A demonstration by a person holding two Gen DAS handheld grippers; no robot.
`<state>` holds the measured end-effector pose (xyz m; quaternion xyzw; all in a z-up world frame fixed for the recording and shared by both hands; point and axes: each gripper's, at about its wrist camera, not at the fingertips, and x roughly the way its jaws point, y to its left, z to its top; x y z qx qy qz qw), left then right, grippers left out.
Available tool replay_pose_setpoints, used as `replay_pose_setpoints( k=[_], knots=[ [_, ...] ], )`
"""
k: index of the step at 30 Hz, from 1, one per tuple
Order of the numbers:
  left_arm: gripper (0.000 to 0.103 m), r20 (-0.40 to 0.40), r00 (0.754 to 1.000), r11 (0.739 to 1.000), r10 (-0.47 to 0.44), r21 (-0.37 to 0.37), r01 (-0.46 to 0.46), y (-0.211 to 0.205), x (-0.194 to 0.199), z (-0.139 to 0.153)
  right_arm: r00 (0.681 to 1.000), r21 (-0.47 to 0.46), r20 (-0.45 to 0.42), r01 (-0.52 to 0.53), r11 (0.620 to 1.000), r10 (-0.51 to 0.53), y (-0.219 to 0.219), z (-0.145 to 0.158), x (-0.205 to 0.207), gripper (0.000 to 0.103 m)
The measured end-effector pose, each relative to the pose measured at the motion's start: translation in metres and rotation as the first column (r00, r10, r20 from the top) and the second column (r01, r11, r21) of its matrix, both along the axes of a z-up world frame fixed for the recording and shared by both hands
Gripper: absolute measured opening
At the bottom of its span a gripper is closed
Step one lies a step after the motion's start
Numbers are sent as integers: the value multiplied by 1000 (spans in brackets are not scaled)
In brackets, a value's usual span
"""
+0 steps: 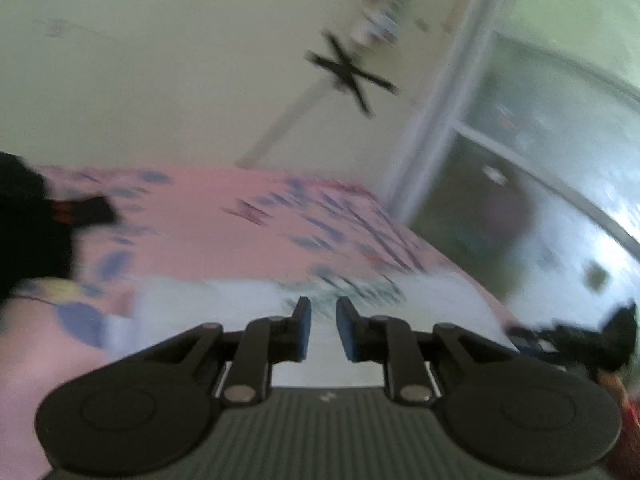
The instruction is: Fold small clothes
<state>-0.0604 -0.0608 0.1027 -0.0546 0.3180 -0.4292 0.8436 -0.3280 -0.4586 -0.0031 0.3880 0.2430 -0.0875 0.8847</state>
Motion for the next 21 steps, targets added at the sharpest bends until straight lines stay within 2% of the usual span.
replay_pose_setpoints(
  k=[4,6,7,8,10,11,12,14,15,18,21],
  knots=[
    [9,-39,994,992,-98,72,101,-30,-10,-23,1000,-10,7,-30,1000,30,12,0,8,66],
    [8,-56,992,987,-111,112,117,-37,-14,-36,998,-30,2,-64,998,64,24,0,15,64],
    [7,-63,993,982,-101,153,110,-42,-15,-42,997,-62,-11,-73,995,72,29,2,15,57],
    [4,-56,995,978,-88,182,97,-44,-16,-48,997,-78,-24,-81,994,80,34,3,18,40],
    [4,-30,996,980,-87,176,91,-42,-19,-50,995,4,-23,-94,996,94,36,-3,22,32],
    [4,-33,996,980,-83,176,88,-41,-19,-49,995,20,-30,-93,995,94,36,-3,24,22],
    [4,-38,996,981,-81,176,87,-40,-20,-48,995,47,-27,-94,994,95,36,-2,25,21],
    [5,-46,995,982,-86,165,92,-32,-21,-45,992,120,53,-117,986,111,38,8,26,19],
    [6,-40,996,985,-85,148,90,-26,-21,-41,987,119,91,-140,983,129,43,18,28,19],
    [7,9,999,998,-32,54,31,11,-24,-20,963,12,148,-227,974,223,75,57,45,19],
    [7,23,997,997,74,-22,-74,58,-22,-5,917,-62,173,-354,933,360,116,84,71,19]
  ],
)
